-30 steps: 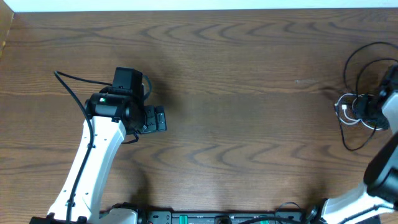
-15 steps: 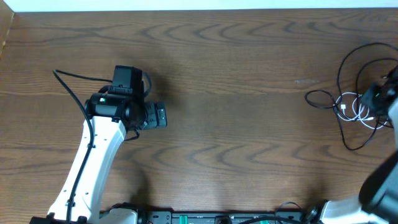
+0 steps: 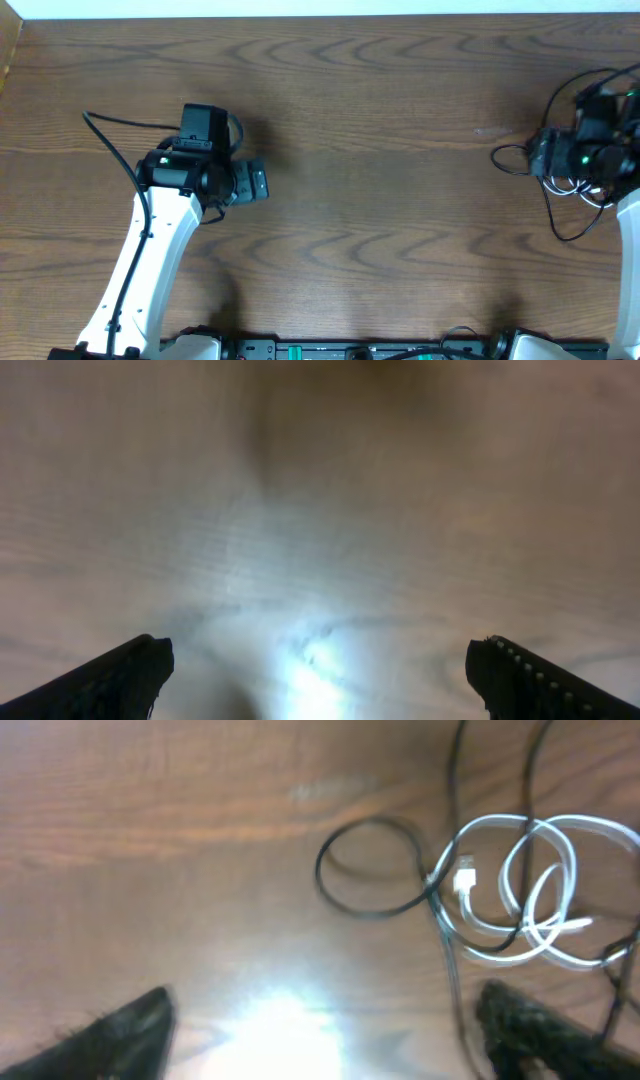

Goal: Untangle cables

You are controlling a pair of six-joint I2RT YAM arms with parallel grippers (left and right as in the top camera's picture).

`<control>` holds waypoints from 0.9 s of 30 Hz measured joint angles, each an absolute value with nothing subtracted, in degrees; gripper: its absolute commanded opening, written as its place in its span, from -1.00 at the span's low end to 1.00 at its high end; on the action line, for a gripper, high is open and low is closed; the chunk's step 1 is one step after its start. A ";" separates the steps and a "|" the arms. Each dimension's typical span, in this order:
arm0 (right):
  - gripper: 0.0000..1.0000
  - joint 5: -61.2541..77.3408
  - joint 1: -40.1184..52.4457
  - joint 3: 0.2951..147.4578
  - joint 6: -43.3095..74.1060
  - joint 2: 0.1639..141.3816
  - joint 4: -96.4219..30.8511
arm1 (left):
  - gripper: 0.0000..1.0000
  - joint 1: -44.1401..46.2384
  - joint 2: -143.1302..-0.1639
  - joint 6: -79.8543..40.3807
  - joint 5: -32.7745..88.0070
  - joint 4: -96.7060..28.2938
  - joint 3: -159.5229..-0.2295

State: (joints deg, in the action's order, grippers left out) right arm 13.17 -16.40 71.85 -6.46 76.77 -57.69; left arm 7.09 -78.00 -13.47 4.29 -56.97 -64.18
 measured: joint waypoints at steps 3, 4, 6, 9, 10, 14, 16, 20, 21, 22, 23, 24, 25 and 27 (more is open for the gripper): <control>0.98 13.17 -16.03 68.25 -6.81 74.39 -57.54 | 0.98 6.94 -77.87 -13.69 4.14 -60.07 -64.16; 0.98 13.13 -16.03 66.67 -6.72 72.97 -57.06 | 0.98 6.94 -77.43 -13.74 4.14 -60.07 -63.92; 0.98 13.10 -16.03 62.54 -6.61 68.31 -55.57 | 0.98 6.90 -75.40 -13.72 4.14 -59.27 -62.74; 0.99 13.02 -16.03 56.25 -6.48 58.74 -52.34 | 0.98 6.90 -68.55 -13.56 4.14 -56.16 -58.94; 0.98 12.97 -16.03 54.08 -6.35 54.76 -50.98 | 0.98 6.90 -65.41 -13.47 4.14 -54.72 -57.41; 0.99 12.64 -16.03 49.98 -5.06 42.65 -47.88 | 0.98 6.90 -51.90 -13.47 4.16 -48.38 -50.54; 0.99 12.51 -16.03 49.65 -4.78 38.30 -48.47 | 0.98 6.90 -46.41 -13.47 4.14 -47.66 -47.92; 0.98 12.38 -16.03 49.63 -4.51 32.23 -50.76 | 0.98 6.90 -39.66 -13.47 4.14 -47.72 -45.65; 0.99 12.34 -16.03 49.63 -4.40 31.05 -51.57 | 0.98 6.90 -38.70 -13.50 4.14 -47.75 -45.54; 0.98 12.27 -16.03 49.60 -4.38 30.37 -52.42 | 0.95 6.90 -37.98 -13.47 4.14 -47.72 -45.52; 0.98 12.21 -16.03 49.60 -4.36 29.87 -53.36 | 0.98 6.90 -37.32 -13.52 4.14 -47.72 -45.52; 0.99 12.19 -16.03 49.58 -4.36 29.65 -54.26 | 0.98 6.90 -36.88 -13.47 4.14 -47.72 -45.50; 0.98 12.19 -16.03 49.52 -4.36 29.52 -55.24 | 0.98 6.90 -36.62 -13.50 4.14 -47.72 -45.50; 0.98 12.14 -16.03 49.43 -4.36 29.50 -57.45 | 0.98 6.90 -36.60 -13.50 4.14 -47.70 -45.50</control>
